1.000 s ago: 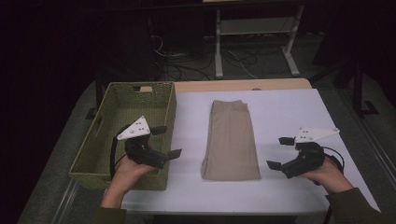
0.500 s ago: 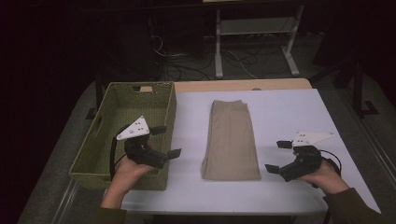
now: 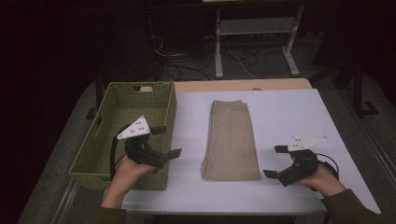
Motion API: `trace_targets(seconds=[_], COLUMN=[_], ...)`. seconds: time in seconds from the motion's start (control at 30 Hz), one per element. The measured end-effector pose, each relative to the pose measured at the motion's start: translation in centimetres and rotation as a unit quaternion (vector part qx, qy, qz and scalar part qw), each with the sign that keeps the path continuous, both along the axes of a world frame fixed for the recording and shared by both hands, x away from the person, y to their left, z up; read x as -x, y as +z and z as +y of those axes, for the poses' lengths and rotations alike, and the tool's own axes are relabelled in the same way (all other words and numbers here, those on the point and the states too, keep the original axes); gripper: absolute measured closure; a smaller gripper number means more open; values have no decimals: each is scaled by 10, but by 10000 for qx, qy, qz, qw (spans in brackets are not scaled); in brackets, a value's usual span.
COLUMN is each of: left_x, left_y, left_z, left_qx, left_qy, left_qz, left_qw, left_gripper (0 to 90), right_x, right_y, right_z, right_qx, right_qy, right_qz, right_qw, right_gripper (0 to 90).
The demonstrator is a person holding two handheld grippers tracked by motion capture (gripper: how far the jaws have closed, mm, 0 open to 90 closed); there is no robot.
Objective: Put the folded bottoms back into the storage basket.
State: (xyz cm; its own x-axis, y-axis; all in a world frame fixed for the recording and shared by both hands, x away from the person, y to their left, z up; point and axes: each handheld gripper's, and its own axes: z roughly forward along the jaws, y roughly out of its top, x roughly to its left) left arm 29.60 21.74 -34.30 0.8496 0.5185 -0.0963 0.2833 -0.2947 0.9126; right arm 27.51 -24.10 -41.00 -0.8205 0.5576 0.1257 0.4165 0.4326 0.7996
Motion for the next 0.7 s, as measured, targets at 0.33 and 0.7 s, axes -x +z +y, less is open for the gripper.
trace_targets(seconds=[0.33, 0.7], left_x=[0, 0], left_y=[0, 0], left_z=[0, 0], left_qx=[0, -33], left_qy=[19, 37], left_qz=[17, 28], left_qw=[10000, 10000], left_gripper=[8, 11], right_x=[1, 3], right_y=[-7, -15], right_z=[3, 12], right_qx=[119, 409], right_qy=[82, 300], right_qz=[89, 155], right_qw=[9999, 9986], right_gripper=[0, 2])
